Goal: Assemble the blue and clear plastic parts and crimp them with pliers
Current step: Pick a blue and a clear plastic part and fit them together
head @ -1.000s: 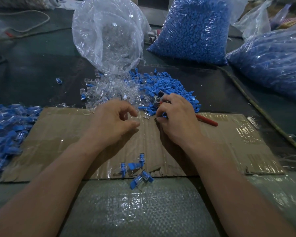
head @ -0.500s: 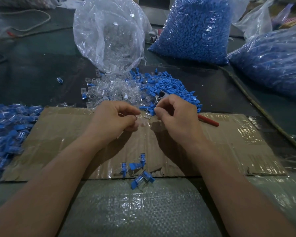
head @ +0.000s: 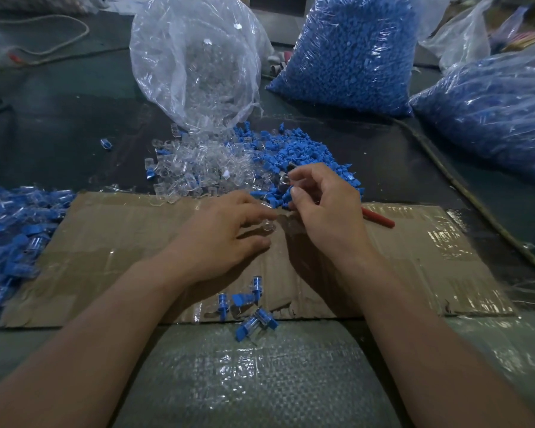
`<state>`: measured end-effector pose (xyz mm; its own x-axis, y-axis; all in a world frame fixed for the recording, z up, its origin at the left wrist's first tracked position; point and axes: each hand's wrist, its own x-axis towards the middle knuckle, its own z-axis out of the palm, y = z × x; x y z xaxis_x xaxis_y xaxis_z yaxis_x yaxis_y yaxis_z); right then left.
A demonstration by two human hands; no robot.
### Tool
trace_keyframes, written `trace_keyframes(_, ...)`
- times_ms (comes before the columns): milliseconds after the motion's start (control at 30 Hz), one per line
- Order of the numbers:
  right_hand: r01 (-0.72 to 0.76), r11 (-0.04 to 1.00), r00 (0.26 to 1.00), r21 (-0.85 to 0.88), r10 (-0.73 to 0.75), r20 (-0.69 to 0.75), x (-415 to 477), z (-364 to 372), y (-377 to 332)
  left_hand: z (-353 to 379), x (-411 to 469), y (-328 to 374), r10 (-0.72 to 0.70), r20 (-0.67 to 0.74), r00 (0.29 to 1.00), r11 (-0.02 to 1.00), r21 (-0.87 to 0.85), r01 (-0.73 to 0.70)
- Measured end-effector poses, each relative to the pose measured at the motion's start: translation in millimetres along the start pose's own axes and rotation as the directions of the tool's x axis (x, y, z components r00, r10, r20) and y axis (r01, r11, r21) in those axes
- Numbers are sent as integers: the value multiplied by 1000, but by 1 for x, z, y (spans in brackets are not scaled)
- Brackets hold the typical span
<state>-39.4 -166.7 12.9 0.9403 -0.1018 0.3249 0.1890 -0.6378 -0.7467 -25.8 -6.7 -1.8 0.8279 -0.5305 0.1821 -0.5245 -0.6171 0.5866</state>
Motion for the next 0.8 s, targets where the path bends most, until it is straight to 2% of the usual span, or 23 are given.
trace_keyframes(133,28,998,1000,-65,-28,6,2,1,2,-1,0,0,-68,-61,996,997,-41,65)
trace_keyframes(267,43,990,991,-133,-59,-118,1,-1,-2,-5,1,3,-194,-163,967,934,-332,131)
trace_keyframes(333,80,995,983,-55,-88,-162,-2,-3,-5,-7,1,5,-253,-160,954,875,-459,155)
trace_keyframes(400,70,997,991,33,-66,-117,-5,-3,-7,-7,1,7,-300,-140,944,819,-545,179)
trace_keyframes(600,62,994,998,90,-60,-21,-4,2,-5,-11,-1,9,-388,-97,917,629,-755,186)
trace_keyframes(733,63,964,997,258,-51,-51,-5,3,-7,-11,0,9,-399,-129,908,633,-755,171)
trace_keyframes(800,42,958,999,282,-39,-16,-7,4,-9,-10,1,10,-386,-139,912,640,-753,156)
